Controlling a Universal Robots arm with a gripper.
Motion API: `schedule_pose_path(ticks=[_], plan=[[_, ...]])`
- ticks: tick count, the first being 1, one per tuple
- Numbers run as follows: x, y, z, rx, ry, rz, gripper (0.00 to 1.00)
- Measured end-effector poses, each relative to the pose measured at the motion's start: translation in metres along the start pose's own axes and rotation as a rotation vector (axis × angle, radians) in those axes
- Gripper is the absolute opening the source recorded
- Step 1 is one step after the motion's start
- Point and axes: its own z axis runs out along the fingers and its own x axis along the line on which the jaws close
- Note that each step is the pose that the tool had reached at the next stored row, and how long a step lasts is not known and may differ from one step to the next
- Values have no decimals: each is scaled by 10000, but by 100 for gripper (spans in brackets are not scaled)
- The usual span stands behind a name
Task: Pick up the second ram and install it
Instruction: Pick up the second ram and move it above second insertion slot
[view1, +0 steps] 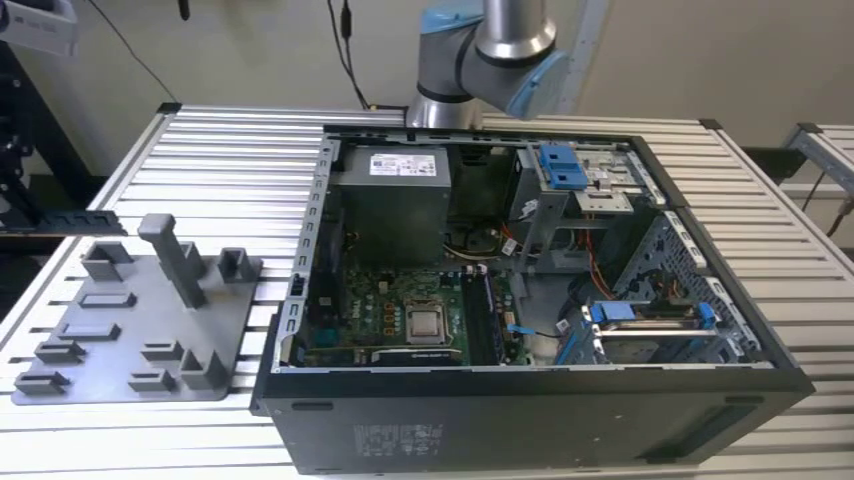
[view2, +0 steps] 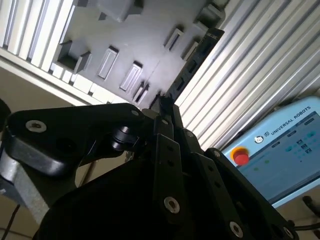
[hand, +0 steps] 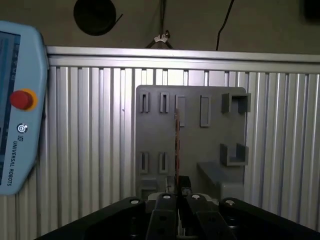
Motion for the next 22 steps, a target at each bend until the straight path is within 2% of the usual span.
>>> schedule_pose_path(ticks=[2,6,7,14,17,22], plan=[[0,-41,-3,-49,0,3,14],[-4,-45,-74,-126,-1,7,14],[-4,-46,-90,-135,0,7,14],[-4,-55,-96,-140,2,5,14],[-4,-103,-95,-143,1,7,14],[-3,-224,-96,-164,-1,7,14]])
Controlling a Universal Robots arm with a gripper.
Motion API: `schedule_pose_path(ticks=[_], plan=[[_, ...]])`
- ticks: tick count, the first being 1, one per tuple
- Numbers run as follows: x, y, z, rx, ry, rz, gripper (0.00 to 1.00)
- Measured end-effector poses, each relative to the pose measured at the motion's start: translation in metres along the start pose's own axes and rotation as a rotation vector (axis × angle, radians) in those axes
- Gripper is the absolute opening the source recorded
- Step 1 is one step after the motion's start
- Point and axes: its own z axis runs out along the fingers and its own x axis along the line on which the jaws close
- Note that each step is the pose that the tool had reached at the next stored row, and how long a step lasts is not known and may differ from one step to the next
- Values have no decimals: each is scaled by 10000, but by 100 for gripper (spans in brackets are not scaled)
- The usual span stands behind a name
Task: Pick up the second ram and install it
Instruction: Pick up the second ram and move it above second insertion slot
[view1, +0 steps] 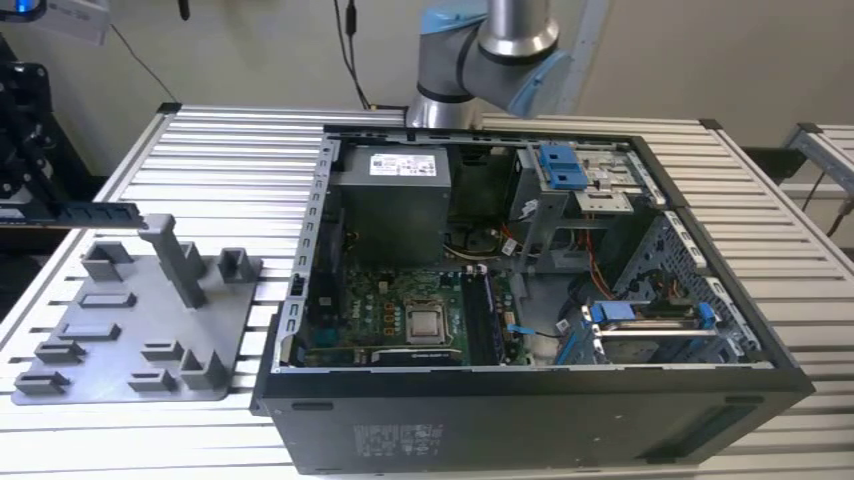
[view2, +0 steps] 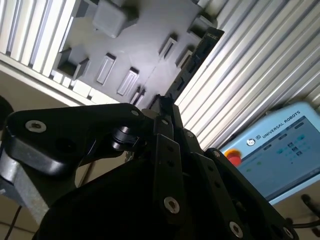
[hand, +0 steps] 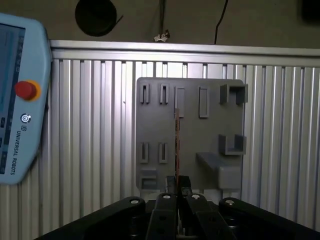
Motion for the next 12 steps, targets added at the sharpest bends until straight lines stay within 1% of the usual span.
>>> schedule_pose_path(ticks=[9,10,12], plan=[[1,-254,-8,-58,1,3,14],[1,-275,-9,-62,-1,3,14],[0,-289,-28,-77,3,1,14]])
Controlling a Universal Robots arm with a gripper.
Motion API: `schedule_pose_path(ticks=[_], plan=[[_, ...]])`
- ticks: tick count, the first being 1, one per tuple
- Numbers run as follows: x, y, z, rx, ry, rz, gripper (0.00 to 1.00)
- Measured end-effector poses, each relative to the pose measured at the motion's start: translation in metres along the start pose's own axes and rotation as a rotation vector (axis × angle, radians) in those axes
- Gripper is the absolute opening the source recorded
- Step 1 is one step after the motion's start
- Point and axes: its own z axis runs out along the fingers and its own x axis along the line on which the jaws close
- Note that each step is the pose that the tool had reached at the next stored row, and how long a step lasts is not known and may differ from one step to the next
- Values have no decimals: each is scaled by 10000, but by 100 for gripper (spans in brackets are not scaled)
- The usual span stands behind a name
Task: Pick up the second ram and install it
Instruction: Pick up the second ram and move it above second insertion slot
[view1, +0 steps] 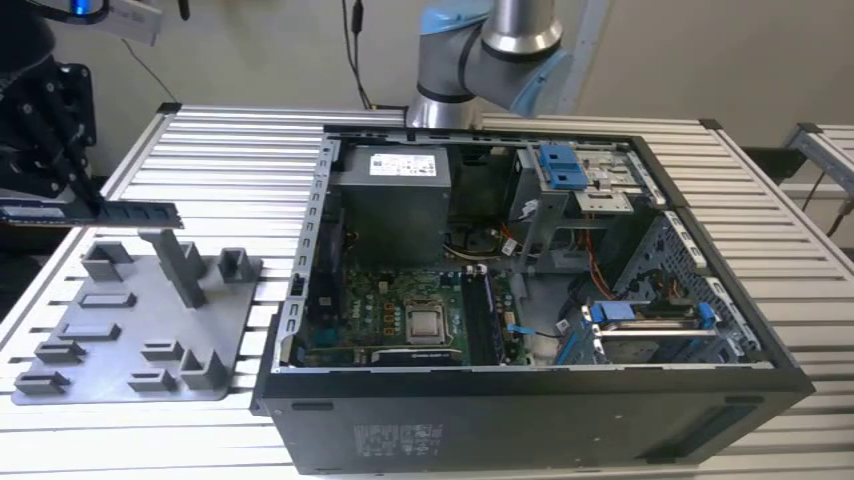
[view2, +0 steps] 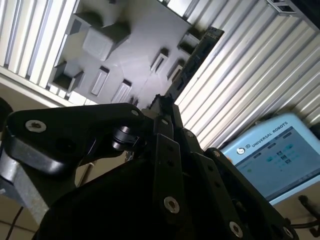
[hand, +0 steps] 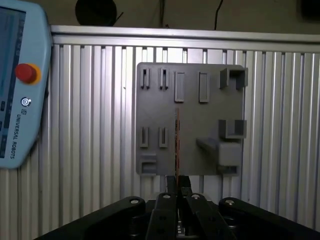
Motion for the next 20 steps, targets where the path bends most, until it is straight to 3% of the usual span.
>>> schedule_pose_path(ticks=[5,12,20], plan=[[-2,-56,-47,-19,-3,-8,14],[-2,-275,-58,-33,-1,-49,14],[-1,-572,-68,-47,-2,-68,14]])
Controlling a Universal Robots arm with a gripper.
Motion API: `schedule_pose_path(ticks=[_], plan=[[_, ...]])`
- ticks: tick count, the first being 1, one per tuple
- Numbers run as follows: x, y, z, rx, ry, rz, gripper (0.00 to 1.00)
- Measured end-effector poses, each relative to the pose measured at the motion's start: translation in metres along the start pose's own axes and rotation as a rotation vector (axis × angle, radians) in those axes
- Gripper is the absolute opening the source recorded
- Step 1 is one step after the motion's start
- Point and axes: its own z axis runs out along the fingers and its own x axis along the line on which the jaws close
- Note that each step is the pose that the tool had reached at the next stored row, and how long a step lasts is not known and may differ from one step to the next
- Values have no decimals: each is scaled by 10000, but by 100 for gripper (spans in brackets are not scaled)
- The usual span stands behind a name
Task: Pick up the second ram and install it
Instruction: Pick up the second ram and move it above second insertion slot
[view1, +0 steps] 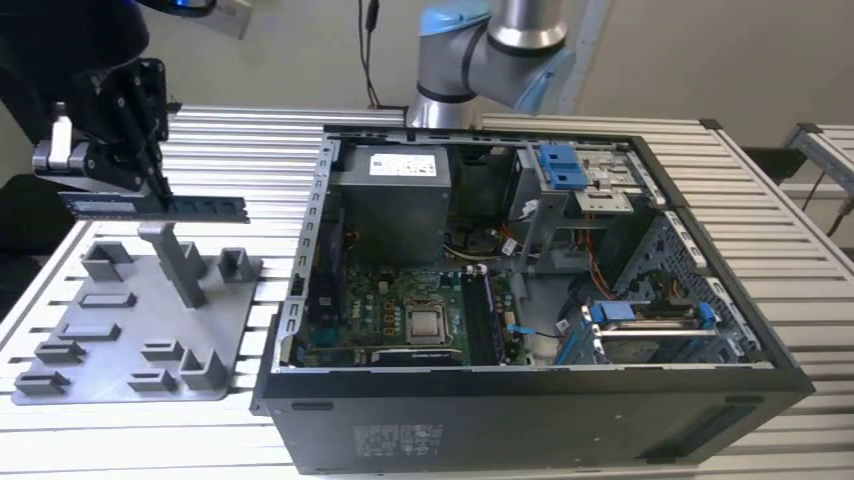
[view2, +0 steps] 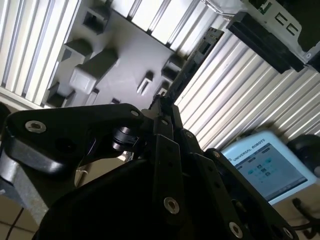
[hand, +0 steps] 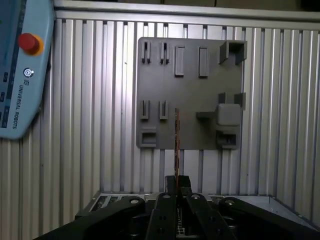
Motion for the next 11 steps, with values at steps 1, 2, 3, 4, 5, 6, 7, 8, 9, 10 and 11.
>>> schedule_pose_path(ticks=[1,2,3,4,5,6,7,8,9,10,11], plan=[[0,-37,-2,-3,1,-1,14],[1,-74,-3,-4,0,-4,14],[1,-114,-5,-7,1,-6,14],[2,-152,-7,-9,1,-9,14],[2,-192,-8,-11,1,-12,14],[2,-232,-10,-14,1,-14,14],[3,-270,-12,-15,1,-15,14],[3,-307,-14,-18,2,-17,14],[3,-344,-15,-19,1,-20,14],[4,-400,-17,-21,1,-26,14],[4,-436,-19,-23,2,-29,14]])
